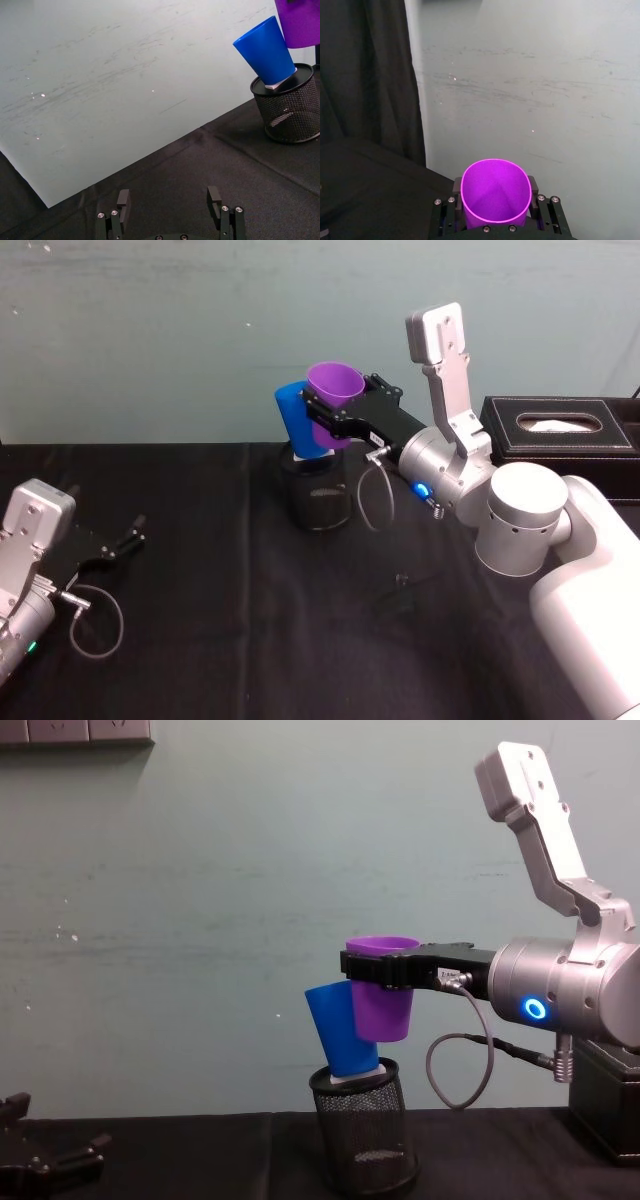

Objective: Pick up one cup with a gripper and tap it against the other cup.

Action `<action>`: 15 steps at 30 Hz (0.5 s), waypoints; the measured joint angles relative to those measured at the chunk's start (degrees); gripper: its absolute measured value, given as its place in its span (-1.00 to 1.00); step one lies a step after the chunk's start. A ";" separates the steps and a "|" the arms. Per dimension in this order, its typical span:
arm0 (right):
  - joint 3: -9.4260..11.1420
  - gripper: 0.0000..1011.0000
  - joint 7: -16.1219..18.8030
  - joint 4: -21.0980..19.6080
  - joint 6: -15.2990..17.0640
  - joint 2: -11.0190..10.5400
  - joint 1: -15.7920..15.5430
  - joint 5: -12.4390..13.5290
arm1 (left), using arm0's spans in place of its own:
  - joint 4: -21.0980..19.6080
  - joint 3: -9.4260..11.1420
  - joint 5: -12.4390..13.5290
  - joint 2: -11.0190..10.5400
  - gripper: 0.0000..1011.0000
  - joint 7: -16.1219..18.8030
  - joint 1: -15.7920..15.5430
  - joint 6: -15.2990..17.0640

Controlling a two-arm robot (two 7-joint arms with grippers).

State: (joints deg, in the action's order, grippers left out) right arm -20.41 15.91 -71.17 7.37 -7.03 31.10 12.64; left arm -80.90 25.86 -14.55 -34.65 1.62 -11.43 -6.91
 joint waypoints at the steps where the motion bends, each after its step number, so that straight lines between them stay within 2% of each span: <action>1: 0.00 0.44 0.00 0.00 0.00 0.00 0.00 0.00 | 0.00 0.00 0.00 0.00 0.98 0.00 0.00 0.00; 15: 0.00 0.44 0.00 0.00 0.00 0.00 0.00 0.00 | 0.00 0.00 0.00 0.00 0.98 0.00 0.00 0.00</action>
State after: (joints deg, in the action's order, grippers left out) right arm -20.41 15.91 -71.17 7.37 -7.03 31.10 12.64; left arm -80.90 25.86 -14.55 -34.65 1.62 -11.43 -6.91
